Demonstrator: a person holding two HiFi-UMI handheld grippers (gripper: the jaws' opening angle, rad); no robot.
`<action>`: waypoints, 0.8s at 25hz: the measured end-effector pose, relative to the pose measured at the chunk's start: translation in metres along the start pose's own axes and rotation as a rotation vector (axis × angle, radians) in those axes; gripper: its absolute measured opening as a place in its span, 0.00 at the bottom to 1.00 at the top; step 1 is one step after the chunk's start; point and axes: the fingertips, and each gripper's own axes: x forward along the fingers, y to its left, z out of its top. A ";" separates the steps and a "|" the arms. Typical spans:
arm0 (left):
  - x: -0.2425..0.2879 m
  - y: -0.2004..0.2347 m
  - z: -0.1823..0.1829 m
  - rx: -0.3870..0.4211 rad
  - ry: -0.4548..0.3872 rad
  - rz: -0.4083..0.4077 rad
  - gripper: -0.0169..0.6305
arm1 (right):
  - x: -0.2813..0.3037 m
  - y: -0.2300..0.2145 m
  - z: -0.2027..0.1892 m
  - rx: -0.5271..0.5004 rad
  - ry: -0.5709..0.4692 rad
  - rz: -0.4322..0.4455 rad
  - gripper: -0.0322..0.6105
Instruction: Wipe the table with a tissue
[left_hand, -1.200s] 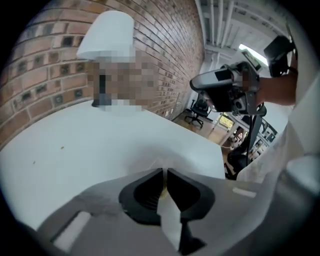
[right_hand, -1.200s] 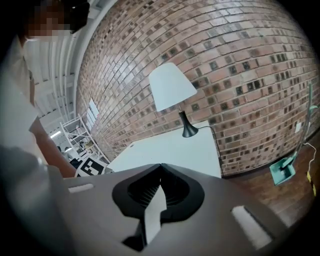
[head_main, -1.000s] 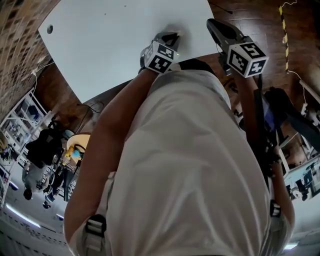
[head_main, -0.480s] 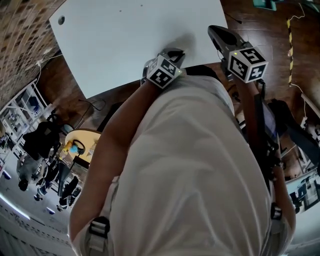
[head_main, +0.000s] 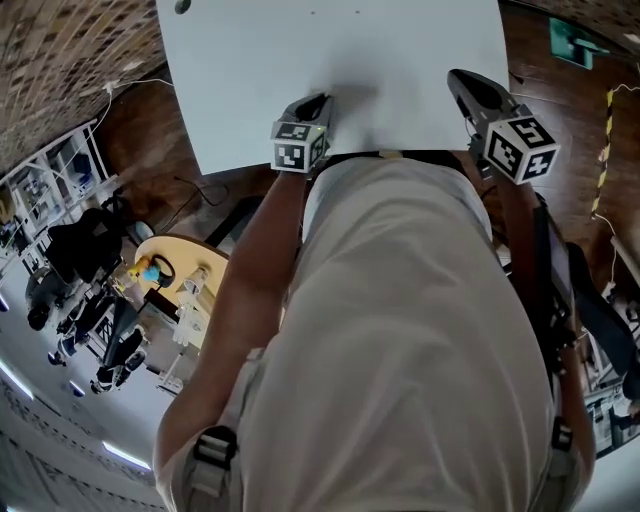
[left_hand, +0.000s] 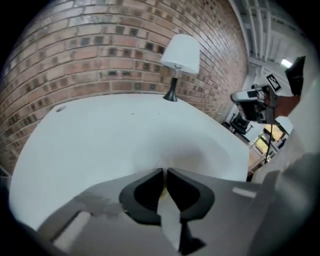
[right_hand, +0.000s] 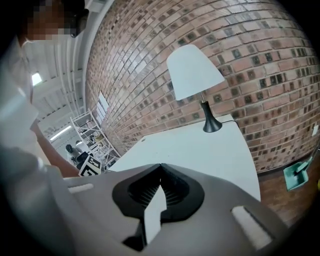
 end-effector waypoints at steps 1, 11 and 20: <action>-0.006 0.018 -0.002 -0.041 -0.016 0.041 0.08 | 0.003 0.002 0.001 -0.004 0.002 0.004 0.06; -0.048 0.129 -0.017 -0.280 -0.115 0.271 0.08 | 0.018 0.022 0.004 -0.020 0.023 0.000 0.06; -0.033 0.133 0.040 -0.233 -0.186 0.185 0.08 | 0.035 0.037 0.001 -0.012 0.028 -0.015 0.06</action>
